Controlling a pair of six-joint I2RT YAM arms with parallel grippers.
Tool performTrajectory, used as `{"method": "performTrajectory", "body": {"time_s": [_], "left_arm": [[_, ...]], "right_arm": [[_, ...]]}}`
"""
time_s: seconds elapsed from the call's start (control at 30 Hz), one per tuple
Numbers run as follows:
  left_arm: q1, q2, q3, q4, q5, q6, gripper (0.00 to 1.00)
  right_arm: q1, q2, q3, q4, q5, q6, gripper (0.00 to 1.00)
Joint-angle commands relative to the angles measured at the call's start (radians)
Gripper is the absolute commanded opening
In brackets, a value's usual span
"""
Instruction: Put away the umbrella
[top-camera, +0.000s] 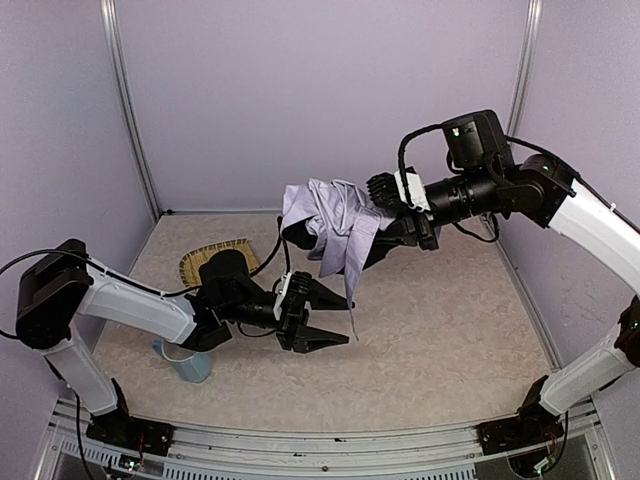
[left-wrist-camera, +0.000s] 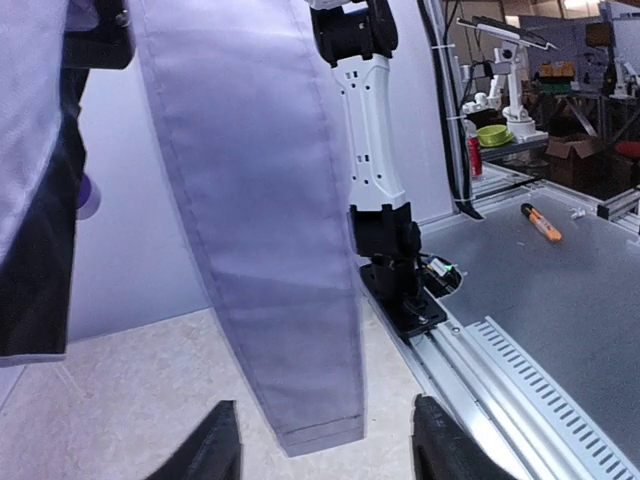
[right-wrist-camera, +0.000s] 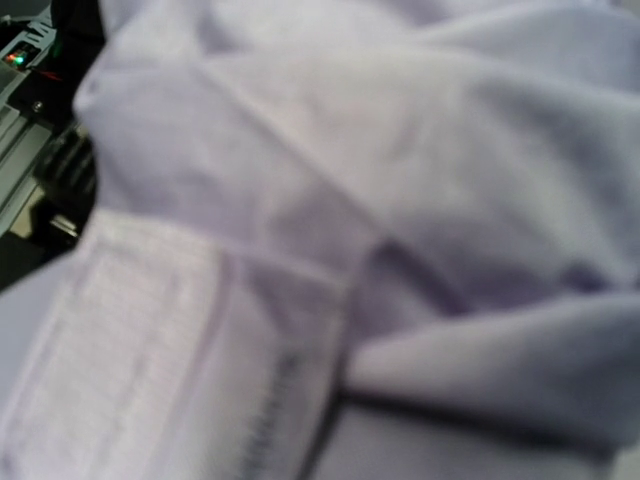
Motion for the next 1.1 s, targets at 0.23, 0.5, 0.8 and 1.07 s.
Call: {"method": "performTrajectory", "body": {"time_s": [0.23, 0.5, 0.8, 1.07], "left_arm": [[-0.029, -0.028, 0.022, -0.086, 0.051, 0.063, 0.42], [-0.019, -0.039, -0.004, -0.090, 0.039, 0.061, 0.00], [0.089, -0.025, -0.083, -0.118, -0.278, 0.035, 0.00], [0.189, 0.054, -0.006, -0.184, -0.355, 0.137, 0.00]], "right_arm": [[0.010, -0.027, 0.011, 0.071, 0.009, -0.008, 0.00], [0.010, -0.041, -0.002, 0.065, 0.051, -0.006, 0.00], [0.019, -0.060, 0.007, 0.020, 0.066, 0.041, 0.00], [0.173, -0.046, -0.017, -0.132, 0.089, 0.149, 0.00]]}}
